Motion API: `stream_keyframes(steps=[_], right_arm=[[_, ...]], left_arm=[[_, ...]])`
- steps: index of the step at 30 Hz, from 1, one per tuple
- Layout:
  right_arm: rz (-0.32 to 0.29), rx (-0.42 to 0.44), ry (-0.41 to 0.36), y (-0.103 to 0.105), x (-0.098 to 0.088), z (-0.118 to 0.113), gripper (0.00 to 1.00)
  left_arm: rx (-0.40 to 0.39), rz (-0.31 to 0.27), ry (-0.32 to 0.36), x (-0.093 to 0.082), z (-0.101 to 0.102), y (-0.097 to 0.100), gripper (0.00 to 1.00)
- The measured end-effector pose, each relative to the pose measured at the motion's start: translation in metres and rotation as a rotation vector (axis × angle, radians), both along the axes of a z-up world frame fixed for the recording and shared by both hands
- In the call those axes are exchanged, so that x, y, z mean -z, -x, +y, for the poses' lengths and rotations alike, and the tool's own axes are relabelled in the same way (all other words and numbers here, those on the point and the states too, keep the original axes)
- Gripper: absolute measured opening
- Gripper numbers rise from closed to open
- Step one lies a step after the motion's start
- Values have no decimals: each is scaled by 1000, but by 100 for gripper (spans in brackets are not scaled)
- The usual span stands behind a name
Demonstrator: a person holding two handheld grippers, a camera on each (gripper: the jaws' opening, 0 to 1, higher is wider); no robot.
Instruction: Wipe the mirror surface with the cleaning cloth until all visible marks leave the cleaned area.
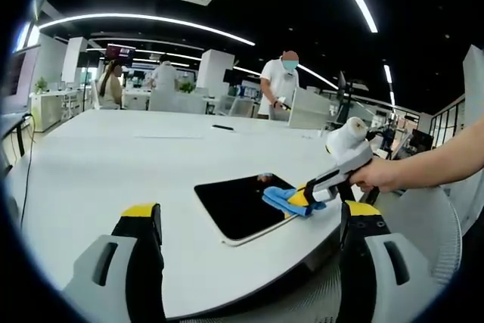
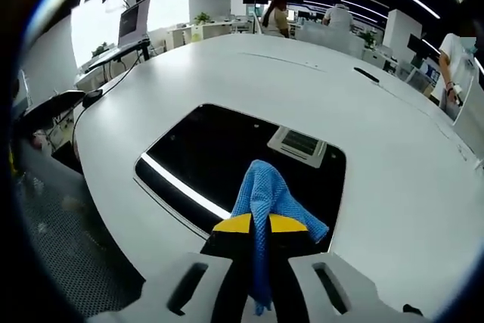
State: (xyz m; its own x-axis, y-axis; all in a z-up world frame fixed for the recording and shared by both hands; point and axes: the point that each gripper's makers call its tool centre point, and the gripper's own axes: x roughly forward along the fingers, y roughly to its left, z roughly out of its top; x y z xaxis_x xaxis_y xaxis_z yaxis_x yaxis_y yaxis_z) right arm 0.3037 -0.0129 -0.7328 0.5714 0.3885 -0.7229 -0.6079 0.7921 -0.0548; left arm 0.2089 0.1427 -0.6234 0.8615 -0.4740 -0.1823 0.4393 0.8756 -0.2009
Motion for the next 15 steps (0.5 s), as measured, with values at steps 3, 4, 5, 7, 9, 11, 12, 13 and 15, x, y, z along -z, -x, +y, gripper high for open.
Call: stream_keyframes(steps=[3,4,5,7,9,11,12,13,15], right_arm=[[11,17,-33,0,1,6,0],[10,17,-32,1,0,7,0],[10,13,-34,3,0,11,0],[11,8,-37,3,1,15,0],[12,6,-41,4,0,20,0],[19,2,-51,5,0,25,0],[20,-1,-53,6,0,28,0],[19,-6,-52,7,1,30,0],[20,-12,-54,8,1,36,0]], left_arm=[[-3,-1,1,0,0,0,97],[-4,-1,1,0,0,0,97],[-5,-2,2,0,1,0,97],[-3,-2,2,0,0,0,97],[-2,-2,2,0,0,0,97],[-2,-4,2,-1,0,0,97],[-2,-4,3,-1,0,0,97],[-2,-5,2,-1,0,0,97],[-2,-6,3,-1,0,0,97]])
